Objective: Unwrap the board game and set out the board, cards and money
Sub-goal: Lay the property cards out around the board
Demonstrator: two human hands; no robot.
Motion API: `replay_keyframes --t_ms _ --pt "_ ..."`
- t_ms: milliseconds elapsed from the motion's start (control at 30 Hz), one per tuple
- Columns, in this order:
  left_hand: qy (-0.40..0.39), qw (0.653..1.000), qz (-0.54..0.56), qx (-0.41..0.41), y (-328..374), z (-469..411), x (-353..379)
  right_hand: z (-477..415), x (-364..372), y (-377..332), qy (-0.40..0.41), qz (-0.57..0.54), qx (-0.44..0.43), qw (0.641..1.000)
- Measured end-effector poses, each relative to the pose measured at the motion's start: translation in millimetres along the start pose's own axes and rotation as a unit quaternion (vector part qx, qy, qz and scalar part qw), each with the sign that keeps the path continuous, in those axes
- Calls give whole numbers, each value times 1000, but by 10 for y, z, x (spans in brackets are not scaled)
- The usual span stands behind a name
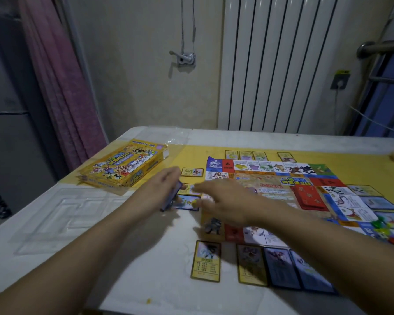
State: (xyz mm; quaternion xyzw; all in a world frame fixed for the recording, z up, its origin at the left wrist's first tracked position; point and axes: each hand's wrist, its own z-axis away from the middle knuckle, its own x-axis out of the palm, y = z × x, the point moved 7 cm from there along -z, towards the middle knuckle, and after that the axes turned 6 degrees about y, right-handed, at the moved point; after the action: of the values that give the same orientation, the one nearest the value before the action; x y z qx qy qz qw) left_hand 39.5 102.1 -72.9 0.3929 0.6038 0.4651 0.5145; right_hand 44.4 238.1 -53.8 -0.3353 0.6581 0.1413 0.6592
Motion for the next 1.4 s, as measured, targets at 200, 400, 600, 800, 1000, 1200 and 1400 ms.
replay_keyframes --t_ms 200,400,600,800,1000,1200,1400 --pt "-73 902 364 -218 70 276 357 52 -489 243 148 -340 118 921" --pt "-126 907 354 -191 201 377 613 182 -334 268 111 -366 158 911" --pt "-146 935 300 -119 394 320 533 198 -519 356 153 -395 164 891" --pt "-115 968 220 23 671 192 419 129 -759 353 197 -392 130 889" --pt "-69 975 185 98 855 47 364 81 -972 340 227 -374 107 893" --pt "-47 987 133 72 687 19 439 99 -825 442 199 -354 119 906" --pt "-41 996 74 36 455 8 441 157 -651 620 151 -432 156 875"
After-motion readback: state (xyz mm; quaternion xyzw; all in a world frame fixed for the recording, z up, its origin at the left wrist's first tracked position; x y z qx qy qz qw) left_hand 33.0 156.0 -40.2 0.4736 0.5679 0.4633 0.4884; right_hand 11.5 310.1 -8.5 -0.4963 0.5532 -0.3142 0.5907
